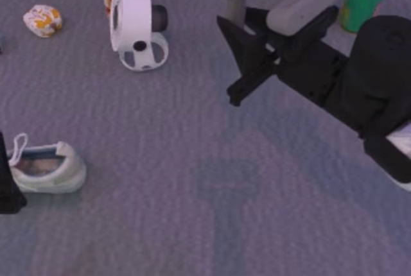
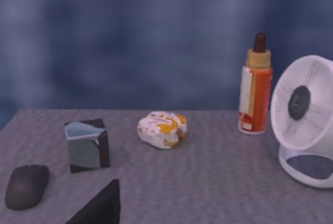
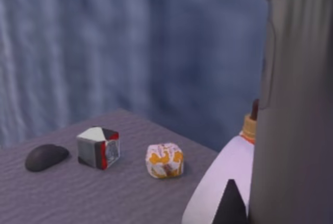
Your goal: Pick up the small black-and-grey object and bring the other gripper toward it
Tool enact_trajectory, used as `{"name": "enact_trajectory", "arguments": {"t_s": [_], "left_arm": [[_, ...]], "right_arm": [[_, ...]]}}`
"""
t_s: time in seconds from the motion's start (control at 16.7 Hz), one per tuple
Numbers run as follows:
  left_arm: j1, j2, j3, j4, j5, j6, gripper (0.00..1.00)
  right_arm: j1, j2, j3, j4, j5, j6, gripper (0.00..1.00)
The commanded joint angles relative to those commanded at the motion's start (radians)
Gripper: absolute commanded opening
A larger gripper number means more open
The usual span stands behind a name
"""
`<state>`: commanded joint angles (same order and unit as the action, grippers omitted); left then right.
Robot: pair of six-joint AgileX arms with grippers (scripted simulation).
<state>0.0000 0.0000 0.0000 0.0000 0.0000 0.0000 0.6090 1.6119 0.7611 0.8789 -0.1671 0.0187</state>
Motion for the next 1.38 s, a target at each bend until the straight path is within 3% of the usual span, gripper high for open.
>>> {"name": "enact_trajectory", "arguments": {"t_s": [0.12,0.78,1.02,1.38], "left_arm": [[0.000,0.000,0.000,0.000,0.000,0.000,1.00],[-0.006,0.013,0.010,0.007,0.008,0.000,1.00],[-0.065,0.164,0.112,0.077,0.090,0.003,1.00],[-0.210,0.625,0.358,0.241,0.291,0.010,1.00]], "right_arm": [[0.020,-0.009,-0.013,0.008,0.018,0.000,0.00],[0.020,-0.009,-0.013,0.008,0.018,0.000,0.00],[0.020,-0.009,-0.013,0.008,0.018,0.000,0.00],[0.020,-0.009,-0.013,0.008,0.018,0.000,0.00]]}}
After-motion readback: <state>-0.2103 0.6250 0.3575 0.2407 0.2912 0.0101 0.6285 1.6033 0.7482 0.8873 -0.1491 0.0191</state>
